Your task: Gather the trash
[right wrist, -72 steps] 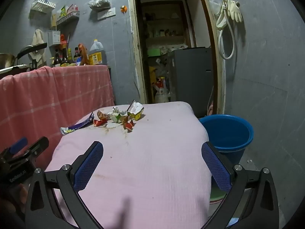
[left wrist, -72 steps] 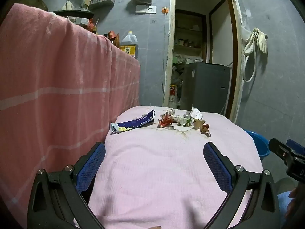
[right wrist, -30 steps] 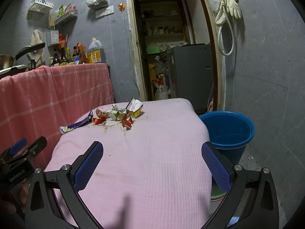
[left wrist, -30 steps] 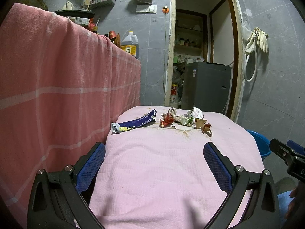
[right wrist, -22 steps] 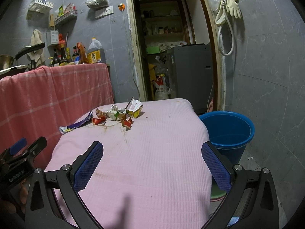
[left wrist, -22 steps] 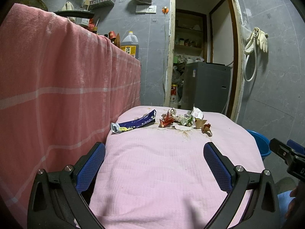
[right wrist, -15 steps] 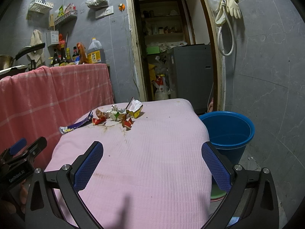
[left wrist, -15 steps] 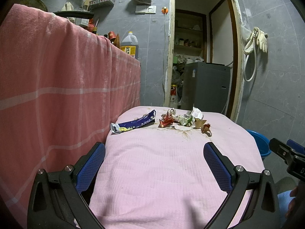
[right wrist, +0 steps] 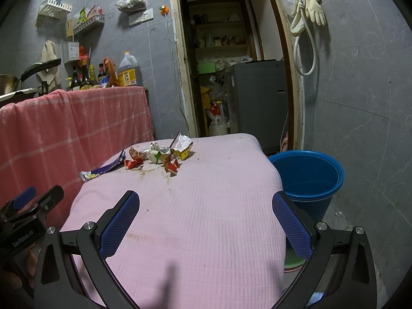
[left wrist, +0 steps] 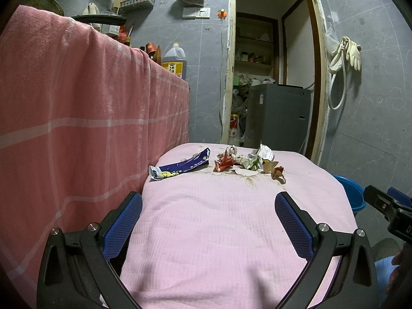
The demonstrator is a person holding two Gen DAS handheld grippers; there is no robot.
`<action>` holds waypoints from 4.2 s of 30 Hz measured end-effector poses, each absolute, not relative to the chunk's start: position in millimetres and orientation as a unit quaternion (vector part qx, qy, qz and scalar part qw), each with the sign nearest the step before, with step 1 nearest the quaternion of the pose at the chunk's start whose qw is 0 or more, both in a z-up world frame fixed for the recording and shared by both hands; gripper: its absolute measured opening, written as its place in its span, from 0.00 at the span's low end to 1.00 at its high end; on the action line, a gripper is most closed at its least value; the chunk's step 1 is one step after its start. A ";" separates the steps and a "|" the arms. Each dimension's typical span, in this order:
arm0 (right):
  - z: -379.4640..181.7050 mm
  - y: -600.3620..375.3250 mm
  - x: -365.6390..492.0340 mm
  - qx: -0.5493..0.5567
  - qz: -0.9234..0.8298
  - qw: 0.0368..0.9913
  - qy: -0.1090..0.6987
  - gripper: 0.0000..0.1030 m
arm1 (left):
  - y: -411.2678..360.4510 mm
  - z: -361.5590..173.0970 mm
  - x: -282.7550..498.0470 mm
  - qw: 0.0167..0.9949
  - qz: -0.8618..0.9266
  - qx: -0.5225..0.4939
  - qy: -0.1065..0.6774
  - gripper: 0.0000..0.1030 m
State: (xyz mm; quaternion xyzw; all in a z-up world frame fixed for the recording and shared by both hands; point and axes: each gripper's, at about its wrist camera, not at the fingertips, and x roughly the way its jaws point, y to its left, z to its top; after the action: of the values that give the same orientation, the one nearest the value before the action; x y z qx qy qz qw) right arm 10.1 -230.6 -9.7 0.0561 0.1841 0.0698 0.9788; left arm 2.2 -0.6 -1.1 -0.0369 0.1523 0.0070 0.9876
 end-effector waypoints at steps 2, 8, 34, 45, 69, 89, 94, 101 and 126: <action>-9.8 -230.8 10.0 0.056 0.070 0.979 0.184 1.00 | -0.8 -1.3 2.6 0.988 0.007 -0.037 0.152 0.98; -9.9 -230.7 9.9 0.056 0.070 0.979 0.184 1.00 | -0.8 -1.2 2.3 0.988 0.007 -0.037 0.152 0.98; 3.8 -216.0 34.3 0.035 0.107 0.981 0.157 1.00 | 14.8 18.1 29.6 0.991 -0.012 -0.031 0.132 0.98; 17.9 -196.1 120.5 0.028 0.167 0.970 0.176 1.00 | 36.4 15.4 119.7 0.984 -0.041 0.007 0.175 0.98; -40.9 -150.8 234.5 0.012 0.236 0.892 0.385 0.66 | 79.7 -34.9 261.1 0.909 -0.095 0.030 0.405 0.78; -30.3 -159.4 217.1 0.025 0.248 0.903 0.350 0.21 | 59.0 -3.4 196.2 0.924 -0.136 -0.027 0.356 0.04; -5.8 -180.1 193.9 0.040 0.242 0.929 0.277 0.21 | 32.8 16.8 177.3 0.937 -0.162 -0.049 0.306 0.04; 39.5 -230.0 174.1 0.046 0.176 0.969 0.165 0.21 | -40.9 48.0 184.1 0.953 -0.201 -0.051 0.221 0.04; -37.1 -468.0 243.8 0.170 -0.027 0.959 0.224 0.23 | -300.8 -13.5 340.9 0.856 -0.352 0.005 0.378 0.04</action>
State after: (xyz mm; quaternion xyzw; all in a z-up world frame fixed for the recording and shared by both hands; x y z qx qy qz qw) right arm 243.8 -468.0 -37.1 0.1696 0.2243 -0.0273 0.9593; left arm 340.9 -300.8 -13.5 0.0048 0.3777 -0.3522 0.8563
